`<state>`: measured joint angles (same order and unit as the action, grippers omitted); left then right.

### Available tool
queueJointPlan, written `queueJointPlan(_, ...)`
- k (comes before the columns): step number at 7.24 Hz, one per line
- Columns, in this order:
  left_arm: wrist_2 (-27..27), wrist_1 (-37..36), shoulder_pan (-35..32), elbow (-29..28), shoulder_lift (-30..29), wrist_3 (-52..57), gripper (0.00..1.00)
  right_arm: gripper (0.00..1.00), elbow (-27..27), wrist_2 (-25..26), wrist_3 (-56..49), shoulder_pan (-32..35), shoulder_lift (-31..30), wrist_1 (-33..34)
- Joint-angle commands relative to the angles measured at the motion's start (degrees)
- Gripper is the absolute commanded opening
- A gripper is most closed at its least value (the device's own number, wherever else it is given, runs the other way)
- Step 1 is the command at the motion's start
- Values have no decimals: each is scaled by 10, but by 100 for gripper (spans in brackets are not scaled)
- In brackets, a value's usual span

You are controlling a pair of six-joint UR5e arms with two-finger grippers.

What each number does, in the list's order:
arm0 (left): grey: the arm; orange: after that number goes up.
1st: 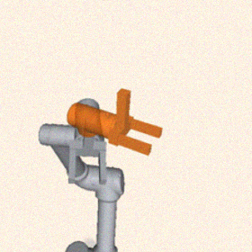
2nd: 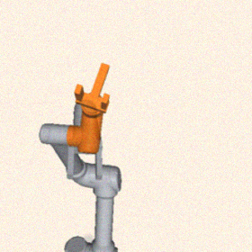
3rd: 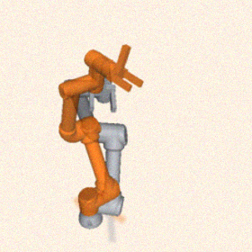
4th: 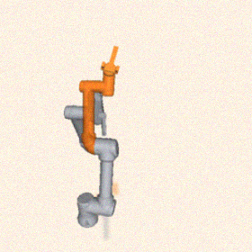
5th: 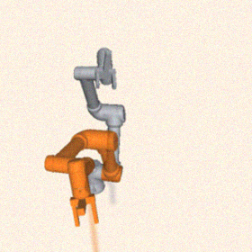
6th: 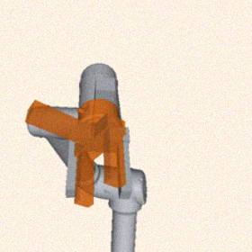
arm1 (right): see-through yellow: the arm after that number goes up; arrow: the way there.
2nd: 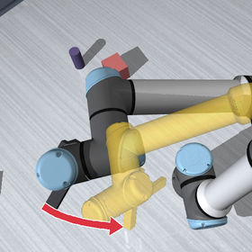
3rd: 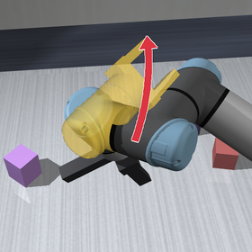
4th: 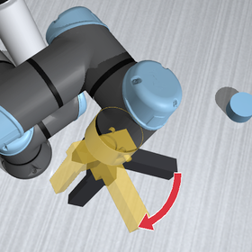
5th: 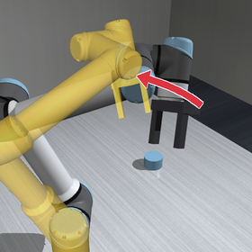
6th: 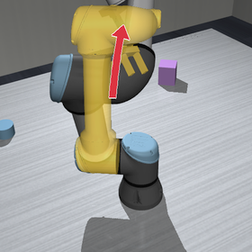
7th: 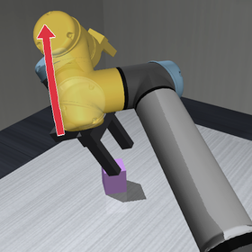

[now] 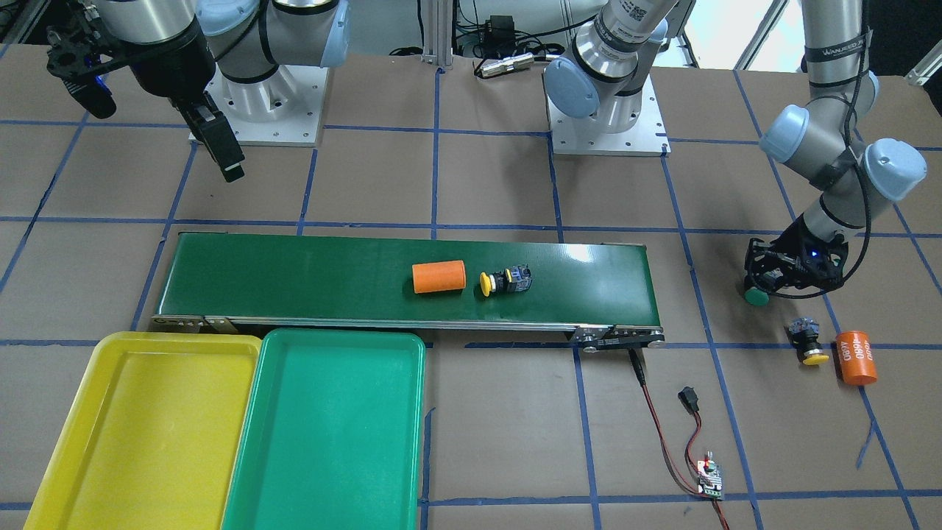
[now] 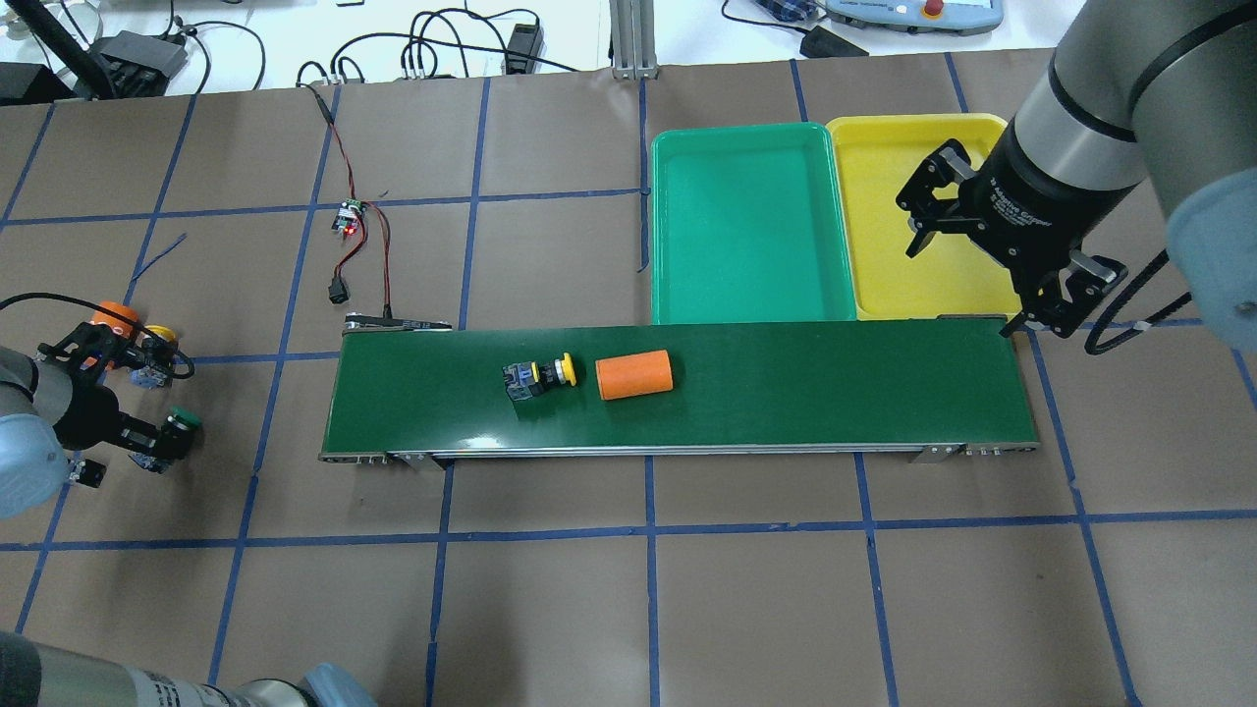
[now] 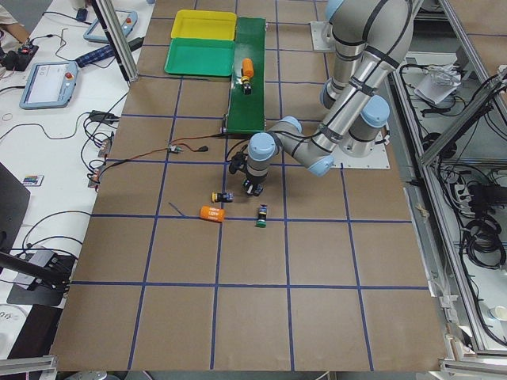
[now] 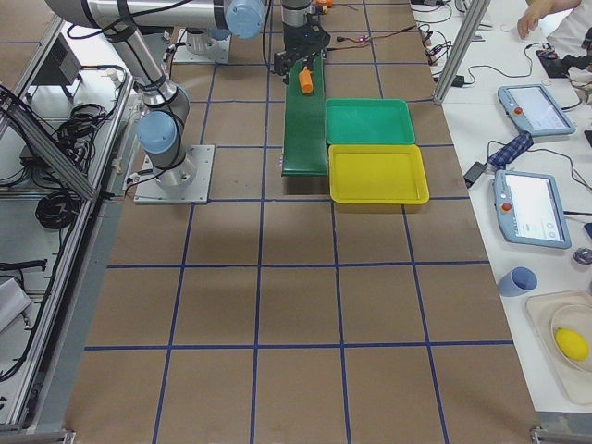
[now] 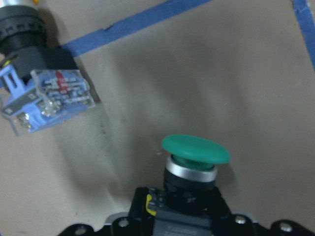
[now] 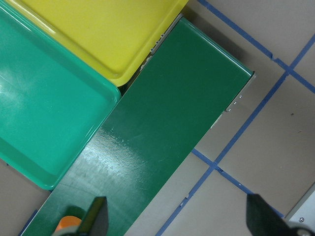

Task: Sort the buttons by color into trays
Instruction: 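Grasp a green-capped button with the left gripper while the right arm approaches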

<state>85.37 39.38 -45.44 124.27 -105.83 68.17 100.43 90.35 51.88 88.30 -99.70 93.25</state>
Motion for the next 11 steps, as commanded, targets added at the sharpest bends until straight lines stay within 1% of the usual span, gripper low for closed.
queueJointPlan(1,-3,35,-77,-37,33,52,0,100,0,0,17,1,-1,-4)
queueJointPlan(2,-3,50,-143,-63,47,57,0,100,0,0,17,1,-1,-4)
queueJointPlan(3,2,67,-211,-75,61,64,0,100,0,0,18,1,-1,-3)
queueJointPlan(4,7,86,-277,-72,77,68,0,100,0,-3,34,1,-1,-3)
queueJointPlan(5,21,89,-337,-68,93,101,0,100,0,-47,88,1,-1,-7)
queueJointPlan(6,38,89,-379,-57,104,136,0,100,0,-92,150,1,-1,-8)
queueJointPlan(7,69,87,-414,-29,118,135,5,100,0,-93,174,1,2,-6)
queueJointPlan(8,79,81,-446,-4,127,136,13,100,0,-88,175,1,3,-5)
queueJointPlan(9,79,76,-465,3,130,125,52,100,1,-91,187,1,4,-9)
queueJointPlan(10,78,73,-466,2,127,103,100,100,1,-84,190,1,4,-8)
queueJointPlan(11,77,69,-463,-3,117,99,100,100,2,-77,191,1,5,-9)
